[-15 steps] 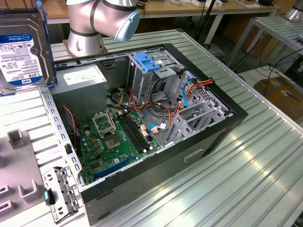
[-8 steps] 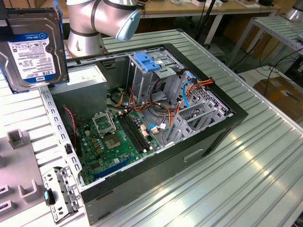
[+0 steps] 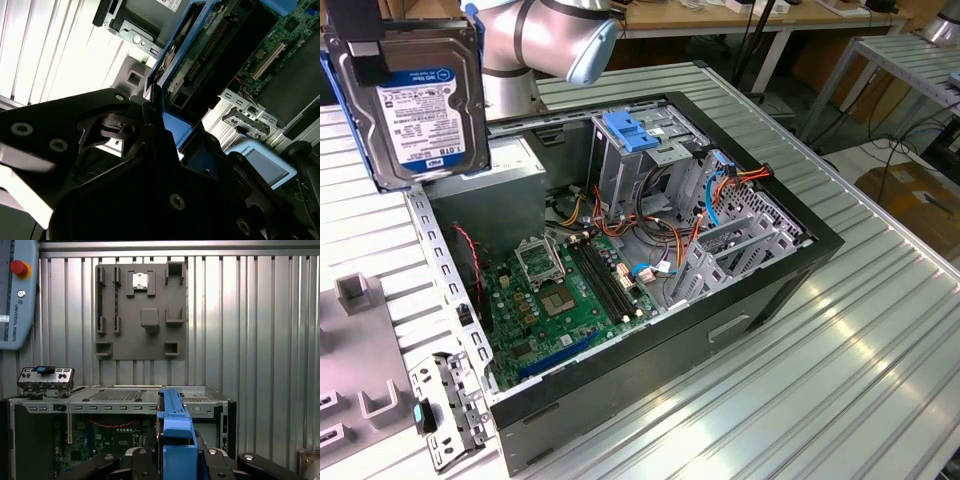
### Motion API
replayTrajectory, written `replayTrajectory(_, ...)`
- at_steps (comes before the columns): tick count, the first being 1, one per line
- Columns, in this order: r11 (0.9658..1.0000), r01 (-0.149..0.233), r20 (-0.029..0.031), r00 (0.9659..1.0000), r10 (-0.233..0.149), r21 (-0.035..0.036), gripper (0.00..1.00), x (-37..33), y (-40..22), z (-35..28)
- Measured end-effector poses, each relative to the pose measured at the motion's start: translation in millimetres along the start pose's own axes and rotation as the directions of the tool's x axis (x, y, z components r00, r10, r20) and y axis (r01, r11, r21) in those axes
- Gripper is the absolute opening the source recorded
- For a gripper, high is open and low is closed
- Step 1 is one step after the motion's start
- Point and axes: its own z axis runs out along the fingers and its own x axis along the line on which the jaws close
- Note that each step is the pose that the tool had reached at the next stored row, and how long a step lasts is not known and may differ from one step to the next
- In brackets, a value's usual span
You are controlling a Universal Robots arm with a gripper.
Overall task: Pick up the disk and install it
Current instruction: 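Pick up the disk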
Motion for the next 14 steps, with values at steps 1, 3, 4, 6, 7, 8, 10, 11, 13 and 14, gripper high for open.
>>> replayTrajectory(1,1.0,0.0,0.0,1.0,0.0,-0.0001,0.37,1.2,-0.7,0.1)
replayTrajectory(3,1.0,0.0,0.0,1.0,0.0,-0.0001,0.37,3.7,-2.7,0.4)
replayTrajectory(4,1.0,0.0,0.0,1.0,0.0,-0.0001,0.37,5.0,-3.7,0.5)
replayTrajectory(6,1.0,0.0,0.0001,1.0,0.0,0.0001,0.37,7.2,-6.1,0.9)
replayTrajectory(7,1.0,0.0,0.0001,1.0,0.0,0.0,0.37,7.9,-7.8,1.0)
replayTrajectory(8,1.0,0.0,0.0,1.0,0.0,0.0,0.37,8.4,-8.9,1.1)
replayTrajectory(10,1.0,0.0,-0.0002,1.0,0.0,0.0,0.37,8.9,-11.8,1.3)
replayTrajectory(11,1.0,0.0,-0.0002,1.0,0.0,0.0,0.37,9.2,-14.7,1.4)
replayTrajectory(13,1.0,0.0,-0.0002,1.0,0.0,0.0,0.37,9.4,-19.8,1.7)
replayTrajectory(14,1.0,0.0,-0.0003,1.0,0.0,0.0,0.37,9.5,-22.8,1.8)
